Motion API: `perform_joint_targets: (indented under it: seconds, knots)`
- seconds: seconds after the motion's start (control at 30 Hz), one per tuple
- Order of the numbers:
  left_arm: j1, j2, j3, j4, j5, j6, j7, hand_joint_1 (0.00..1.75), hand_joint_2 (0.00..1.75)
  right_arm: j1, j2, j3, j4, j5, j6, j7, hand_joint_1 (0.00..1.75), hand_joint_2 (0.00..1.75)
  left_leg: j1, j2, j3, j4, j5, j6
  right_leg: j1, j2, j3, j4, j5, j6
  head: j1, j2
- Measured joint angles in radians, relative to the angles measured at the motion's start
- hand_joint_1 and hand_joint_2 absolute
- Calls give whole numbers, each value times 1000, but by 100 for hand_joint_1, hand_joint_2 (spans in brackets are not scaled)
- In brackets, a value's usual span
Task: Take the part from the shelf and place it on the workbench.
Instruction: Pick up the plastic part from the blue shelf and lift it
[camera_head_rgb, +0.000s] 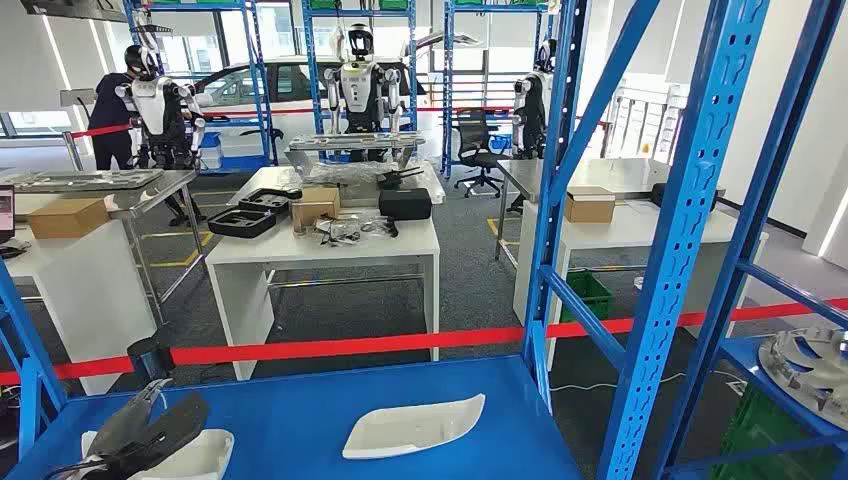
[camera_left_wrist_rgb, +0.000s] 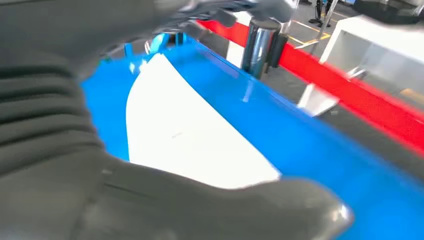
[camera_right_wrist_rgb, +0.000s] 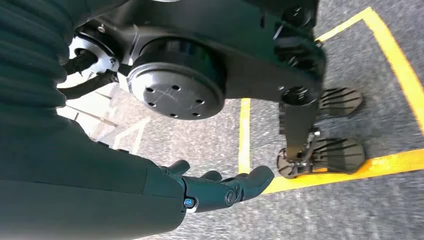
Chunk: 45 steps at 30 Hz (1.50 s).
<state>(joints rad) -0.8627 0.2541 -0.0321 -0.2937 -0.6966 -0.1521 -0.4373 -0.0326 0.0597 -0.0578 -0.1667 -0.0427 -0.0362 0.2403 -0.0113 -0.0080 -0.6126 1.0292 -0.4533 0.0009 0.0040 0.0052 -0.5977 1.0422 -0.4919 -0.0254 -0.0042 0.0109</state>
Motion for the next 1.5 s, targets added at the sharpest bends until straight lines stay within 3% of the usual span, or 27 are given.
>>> perform_joint_targets:
  seconds: [0.1,0.2,0.37,0.8,1.5]
  knots:
    - [7,1,55,-2,82,-83,-66,0,175,1,0,-2,0,0,0,1,0,175,-1,1,1,-4,0,2,0,1,2,-3,1,3,-1,0]
    - [14,1,132,-7,183,-199,-137,0,175,3,0,-7,0,0,1,2,0,175,0,2,5,-11,3,-2,1,3,1,-4,2,-1,-2,0]
    - [15,-4,207,-19,257,-298,-177,0,175,3,0,-14,0,-2,-1,2,0,175,0,2,8,-16,7,-8,1,2,1,-3,1,-7,-3,0]
    - [24,-31,214,-33,215,-277,-175,0,175,0,0,-29,0,-13,-16,2,0,175,-1,2,7,-16,8,-10,-2,2,2,-3,3,-8,-3,0]
    - [26,-35,214,-35,214,-276,-175,0,175,0,0,-29,0,-15,-16,2,0,175,-1,2,7,-14,7,-9,-2,2,2,-3,2,-7,-3,0]
